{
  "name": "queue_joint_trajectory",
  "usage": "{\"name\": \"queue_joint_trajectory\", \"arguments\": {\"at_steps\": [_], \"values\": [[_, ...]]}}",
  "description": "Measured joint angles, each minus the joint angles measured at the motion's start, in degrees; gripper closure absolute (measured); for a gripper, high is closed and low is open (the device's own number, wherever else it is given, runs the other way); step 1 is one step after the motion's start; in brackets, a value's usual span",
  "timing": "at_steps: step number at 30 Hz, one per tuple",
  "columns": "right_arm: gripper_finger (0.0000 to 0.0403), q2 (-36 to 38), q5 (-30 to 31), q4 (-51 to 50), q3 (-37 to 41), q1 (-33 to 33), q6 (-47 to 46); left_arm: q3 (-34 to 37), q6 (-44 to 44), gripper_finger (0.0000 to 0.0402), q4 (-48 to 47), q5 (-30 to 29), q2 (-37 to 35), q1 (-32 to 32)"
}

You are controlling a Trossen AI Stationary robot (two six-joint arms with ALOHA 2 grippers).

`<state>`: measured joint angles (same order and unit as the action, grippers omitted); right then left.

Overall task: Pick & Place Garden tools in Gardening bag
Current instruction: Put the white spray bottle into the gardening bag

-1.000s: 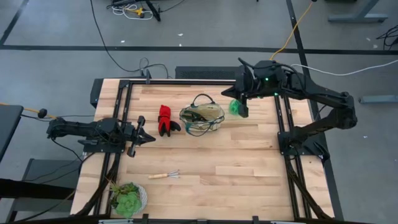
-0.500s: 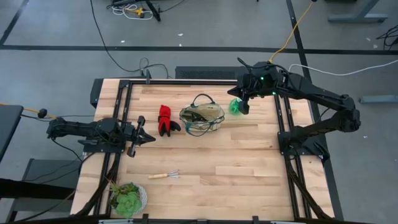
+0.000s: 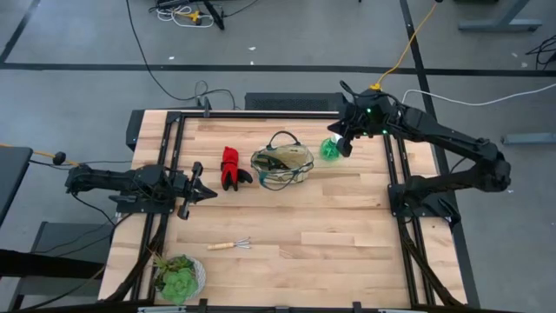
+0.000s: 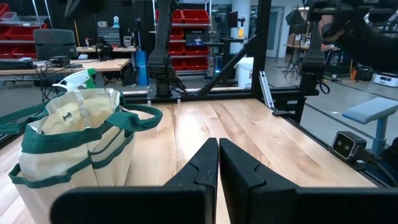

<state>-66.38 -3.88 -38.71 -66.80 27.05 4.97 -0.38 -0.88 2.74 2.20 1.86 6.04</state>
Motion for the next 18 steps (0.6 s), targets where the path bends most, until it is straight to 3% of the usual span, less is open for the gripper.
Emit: {"name": "queue_joint_trajectory", "arguments": {"at_steps": [18], "values": [[0.04,0.5,4.1,0.1,2.0,2.8,-2.2,0.0,0.0,0.0381,0.0,0.0,0.0,0.0]]}}
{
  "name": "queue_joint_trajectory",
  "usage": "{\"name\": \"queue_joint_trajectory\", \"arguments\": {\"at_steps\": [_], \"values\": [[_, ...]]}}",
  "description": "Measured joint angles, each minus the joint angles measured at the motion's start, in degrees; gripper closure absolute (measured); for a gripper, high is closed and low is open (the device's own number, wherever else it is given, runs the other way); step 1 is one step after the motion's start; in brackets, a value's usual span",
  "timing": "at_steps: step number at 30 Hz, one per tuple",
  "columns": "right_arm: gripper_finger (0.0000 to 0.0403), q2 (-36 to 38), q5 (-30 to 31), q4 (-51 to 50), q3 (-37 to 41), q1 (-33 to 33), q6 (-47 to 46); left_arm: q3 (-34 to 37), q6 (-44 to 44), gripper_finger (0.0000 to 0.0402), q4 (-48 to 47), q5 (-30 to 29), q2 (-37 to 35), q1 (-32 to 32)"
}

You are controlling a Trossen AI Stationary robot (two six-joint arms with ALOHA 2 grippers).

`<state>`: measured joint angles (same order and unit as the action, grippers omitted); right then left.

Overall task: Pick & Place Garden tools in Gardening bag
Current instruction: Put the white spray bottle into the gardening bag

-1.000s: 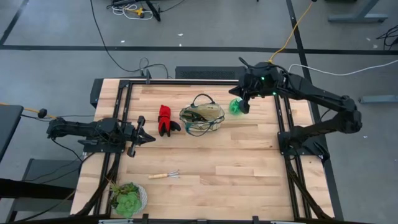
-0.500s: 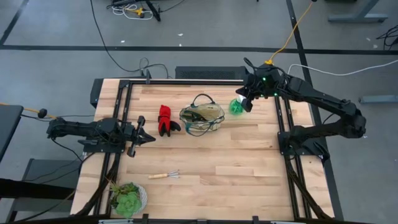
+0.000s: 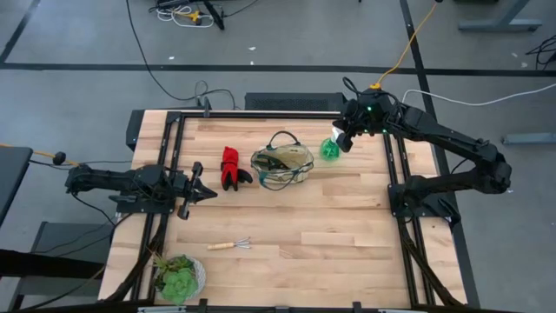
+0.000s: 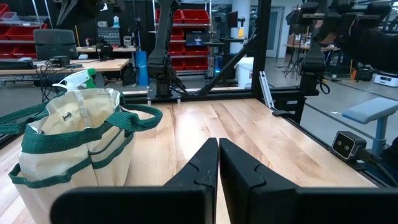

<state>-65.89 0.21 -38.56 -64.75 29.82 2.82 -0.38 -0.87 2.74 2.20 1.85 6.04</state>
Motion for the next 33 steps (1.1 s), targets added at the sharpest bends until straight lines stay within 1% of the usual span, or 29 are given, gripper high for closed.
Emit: {"name": "queue_joint_trajectory", "arguments": {"at_steps": [11,15,19,21,26,33], "values": [[0.0354,0.0,1.5,0.0,0.0,0.3,-5.2,0.0,0.0,0.0381,0.0,0.0,0.0,0.0],[0.0328,0.0,4.3,-0.1,0.0,0.3,-6.5,0.0,0.0,0.0381,0.0,0.0,0.0,0.0],[0.0298,0.0,9.5,-0.6,0.0,0.4,-14.1,0.0,0.0,0.0381,0.0,0.0,0.0,0.0],[0.0282,0.0,11.3,-1.9,0.0,0.4,-15.4,0.0,0.0,0.0381,0.0,0.0,0.0,0.0],[0.0236,0.0,11.2,-2.8,0.0,0.4,-16.2,0.0,0.0,0.0381,0.0,0.0,0.0,0.0],[0.017,-1.9,8.6,-3.9,0.0,0.4,-17.4,0.0,0.0,0.0381,0.0,0.0,0.0,0.0]]}}
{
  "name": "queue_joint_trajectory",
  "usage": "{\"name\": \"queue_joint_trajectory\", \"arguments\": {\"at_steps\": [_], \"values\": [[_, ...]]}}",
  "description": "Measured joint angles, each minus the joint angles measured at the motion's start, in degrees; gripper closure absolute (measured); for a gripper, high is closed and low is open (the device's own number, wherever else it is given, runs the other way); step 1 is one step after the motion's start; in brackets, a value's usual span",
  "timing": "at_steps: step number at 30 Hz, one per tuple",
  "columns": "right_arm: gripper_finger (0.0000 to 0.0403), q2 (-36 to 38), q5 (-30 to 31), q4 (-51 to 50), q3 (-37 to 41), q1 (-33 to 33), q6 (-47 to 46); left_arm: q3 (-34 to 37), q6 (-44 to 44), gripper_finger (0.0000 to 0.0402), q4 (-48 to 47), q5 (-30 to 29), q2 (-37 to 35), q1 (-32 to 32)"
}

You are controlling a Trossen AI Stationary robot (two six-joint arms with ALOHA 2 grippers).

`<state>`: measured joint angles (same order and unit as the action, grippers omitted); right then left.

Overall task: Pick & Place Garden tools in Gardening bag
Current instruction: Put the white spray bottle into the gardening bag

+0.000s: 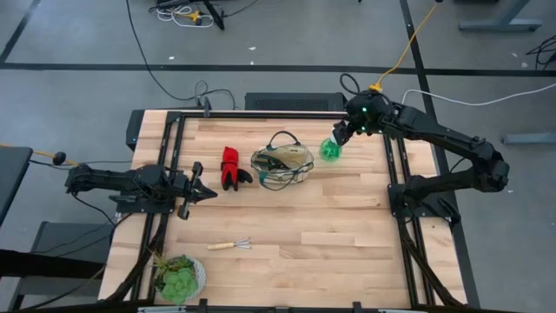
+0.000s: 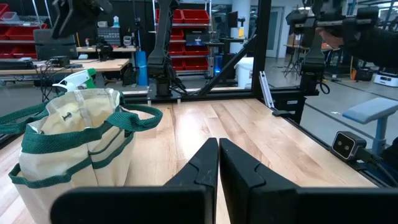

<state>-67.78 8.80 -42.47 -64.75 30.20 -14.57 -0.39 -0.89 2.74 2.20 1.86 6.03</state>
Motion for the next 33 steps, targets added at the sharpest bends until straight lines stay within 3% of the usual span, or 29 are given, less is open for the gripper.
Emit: {"name": "queue_joint_trajectory", "arguments": {"at_steps": [10,33], "values": [[0.0114,-4.6,-0.8,-1.0,0.0,0.0,-0.1,0.0,0.0,0.0381,0.0,0.0,0.0,0.0],[0.0114,-14.5,-0.7,-4.5,0.0,3.8,-4.2,0.0,0.0,0.0381,0.0,0.0,0.0,0.0]]}}
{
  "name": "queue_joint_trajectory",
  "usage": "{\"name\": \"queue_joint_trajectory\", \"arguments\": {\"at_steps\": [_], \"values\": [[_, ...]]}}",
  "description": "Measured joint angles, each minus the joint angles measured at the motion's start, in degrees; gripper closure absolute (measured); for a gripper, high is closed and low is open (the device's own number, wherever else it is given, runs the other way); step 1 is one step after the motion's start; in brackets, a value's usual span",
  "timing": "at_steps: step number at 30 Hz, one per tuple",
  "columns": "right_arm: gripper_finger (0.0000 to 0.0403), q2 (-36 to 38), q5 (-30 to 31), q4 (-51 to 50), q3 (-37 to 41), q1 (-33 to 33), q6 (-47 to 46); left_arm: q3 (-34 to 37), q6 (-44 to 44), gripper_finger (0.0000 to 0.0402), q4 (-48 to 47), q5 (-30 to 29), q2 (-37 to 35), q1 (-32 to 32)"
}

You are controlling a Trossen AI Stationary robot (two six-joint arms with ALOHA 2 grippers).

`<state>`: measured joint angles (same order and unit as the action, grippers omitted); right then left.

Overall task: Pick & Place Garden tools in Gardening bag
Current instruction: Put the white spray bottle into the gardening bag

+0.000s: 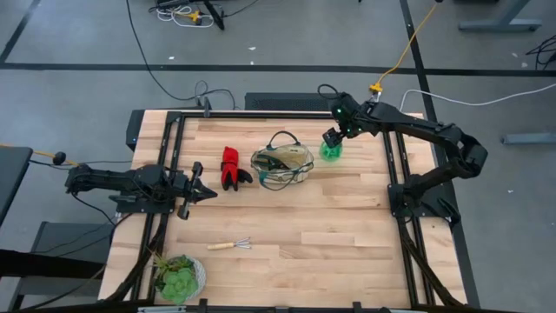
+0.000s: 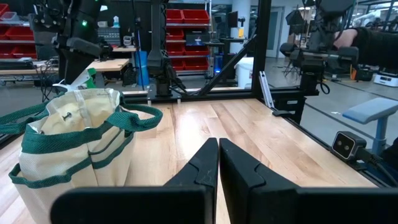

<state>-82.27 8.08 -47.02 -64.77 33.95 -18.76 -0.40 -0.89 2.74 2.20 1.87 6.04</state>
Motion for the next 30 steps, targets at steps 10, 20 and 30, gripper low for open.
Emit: {"name": "queue_joint_trajectory", "arguments": {"at_steps": [10,20,30], "values": [[0.0114,0.0,0.0,-0.2,0.0,0.0,0.1,0.0,0.0,0.0381,0.0,0.0,0.0,0.0],[0.013,0.0,-0.1,-0.5,0.0,0.0,-0.3,0.0,0.0,0.0381,0.0,0.0,0.0,0.0],[0.018,0.0,-0.1,-0.1,0.0,0.0,-0.3,0.0,0.0,0.0381,0.0,0.0,0.0,0.0]]}}
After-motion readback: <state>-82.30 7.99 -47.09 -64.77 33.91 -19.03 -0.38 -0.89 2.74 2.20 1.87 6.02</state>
